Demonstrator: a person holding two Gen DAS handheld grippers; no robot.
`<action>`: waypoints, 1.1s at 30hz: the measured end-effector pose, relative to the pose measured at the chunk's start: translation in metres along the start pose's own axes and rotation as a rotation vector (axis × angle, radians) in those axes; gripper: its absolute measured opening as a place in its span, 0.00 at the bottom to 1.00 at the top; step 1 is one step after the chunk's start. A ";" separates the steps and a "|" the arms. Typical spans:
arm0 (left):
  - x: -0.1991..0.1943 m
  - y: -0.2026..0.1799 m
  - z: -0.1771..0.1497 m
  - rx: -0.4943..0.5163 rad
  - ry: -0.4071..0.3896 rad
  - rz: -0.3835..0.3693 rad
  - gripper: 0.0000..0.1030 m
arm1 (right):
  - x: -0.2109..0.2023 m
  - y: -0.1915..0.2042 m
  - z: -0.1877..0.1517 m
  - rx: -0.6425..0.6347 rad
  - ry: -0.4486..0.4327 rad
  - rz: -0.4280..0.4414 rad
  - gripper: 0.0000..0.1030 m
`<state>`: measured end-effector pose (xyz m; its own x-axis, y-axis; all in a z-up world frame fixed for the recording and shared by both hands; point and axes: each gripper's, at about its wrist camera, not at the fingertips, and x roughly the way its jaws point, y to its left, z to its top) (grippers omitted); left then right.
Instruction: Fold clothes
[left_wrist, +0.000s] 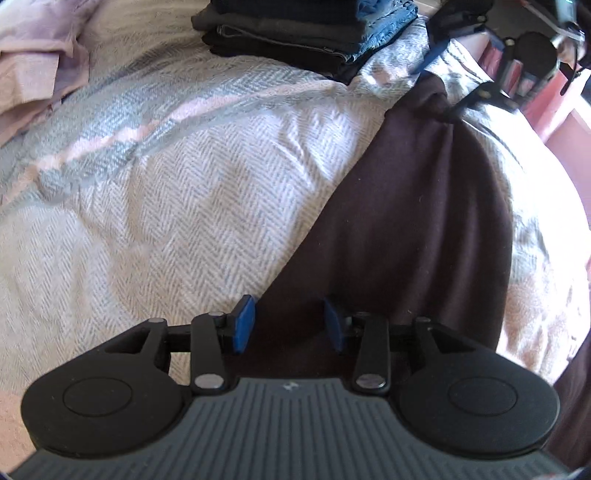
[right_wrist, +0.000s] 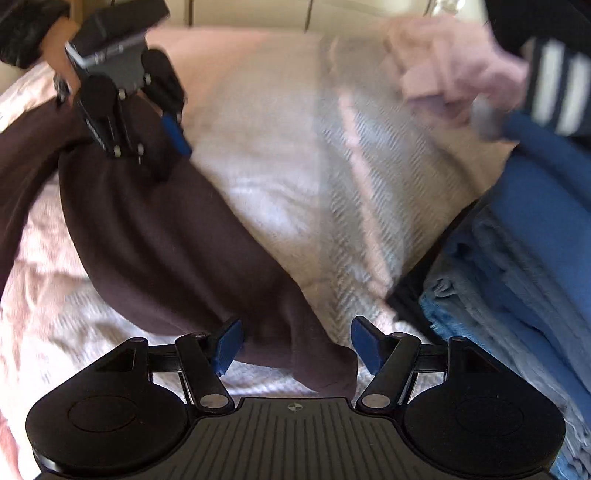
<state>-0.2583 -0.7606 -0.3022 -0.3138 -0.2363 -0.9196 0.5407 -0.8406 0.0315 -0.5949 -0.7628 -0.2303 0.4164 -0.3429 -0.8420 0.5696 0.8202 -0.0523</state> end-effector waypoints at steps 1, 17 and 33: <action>-0.002 -0.001 0.000 0.010 0.004 0.003 0.00 | 0.002 -0.004 0.001 0.028 0.020 0.017 0.00; -0.053 0.013 -0.007 -0.281 -0.172 0.219 0.19 | -0.041 0.026 0.054 0.123 -0.118 -0.304 0.49; -0.156 -0.179 -0.250 -1.019 0.225 0.448 0.26 | -0.030 0.074 0.024 0.431 -0.001 -0.039 0.52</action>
<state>-0.1111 -0.4515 -0.2621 0.1592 -0.2367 -0.9584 0.9845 0.1099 0.1364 -0.5485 -0.7030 -0.1961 0.3891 -0.3702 -0.8435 0.8289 0.5402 0.1453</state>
